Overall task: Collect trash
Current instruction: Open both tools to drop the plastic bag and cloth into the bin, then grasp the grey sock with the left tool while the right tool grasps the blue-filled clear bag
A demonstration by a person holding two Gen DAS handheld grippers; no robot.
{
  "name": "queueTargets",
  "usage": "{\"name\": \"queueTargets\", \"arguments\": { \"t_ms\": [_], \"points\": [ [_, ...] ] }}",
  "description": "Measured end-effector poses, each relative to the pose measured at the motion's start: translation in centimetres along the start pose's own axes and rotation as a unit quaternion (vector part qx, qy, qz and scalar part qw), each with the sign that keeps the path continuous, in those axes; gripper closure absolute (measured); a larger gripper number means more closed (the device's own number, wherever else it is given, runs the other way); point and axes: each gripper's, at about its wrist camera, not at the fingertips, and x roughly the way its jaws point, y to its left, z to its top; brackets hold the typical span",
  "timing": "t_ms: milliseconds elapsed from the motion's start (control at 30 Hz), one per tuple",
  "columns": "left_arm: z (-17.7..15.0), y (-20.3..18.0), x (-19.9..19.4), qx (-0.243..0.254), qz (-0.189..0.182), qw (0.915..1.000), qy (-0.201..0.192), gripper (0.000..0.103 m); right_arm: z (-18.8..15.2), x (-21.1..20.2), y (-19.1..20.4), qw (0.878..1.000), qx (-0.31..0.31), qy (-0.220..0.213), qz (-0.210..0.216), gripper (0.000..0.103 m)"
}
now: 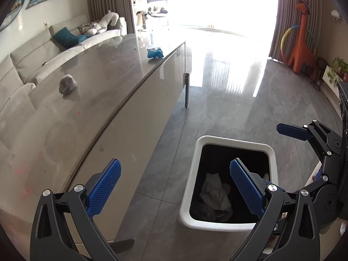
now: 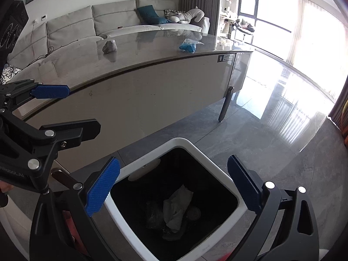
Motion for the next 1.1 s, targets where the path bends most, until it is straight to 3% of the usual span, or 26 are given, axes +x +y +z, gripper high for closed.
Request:
{"name": "queueTargets", "arguments": {
  "t_ms": [433,600,700,1100],
  "points": [
    [2.9,3.9,-2.2,-0.039,0.025,0.9980,-0.043,0.004,5.5,-0.9,0.0,0.998,-0.019,-0.060,0.004,0.005],
    [4.1,5.1,-3.0,-0.028,0.056,0.9959,-0.065,0.004,7.9,-0.8,0.4,0.996,-0.028,-0.085,0.011,0.005],
    [4.8,6.4,-3.3,-0.048,0.048,0.9951,-0.072,0.004,9.4,-0.4,0.3,0.995,-0.020,-0.095,0.026,0.005],
    [8.0,11.6,-1.7,-0.090,0.094,0.9874,-0.090,0.004,15.0,1.7,1.1,0.989,-0.026,-0.141,0.045,0.005]
  ]
}}
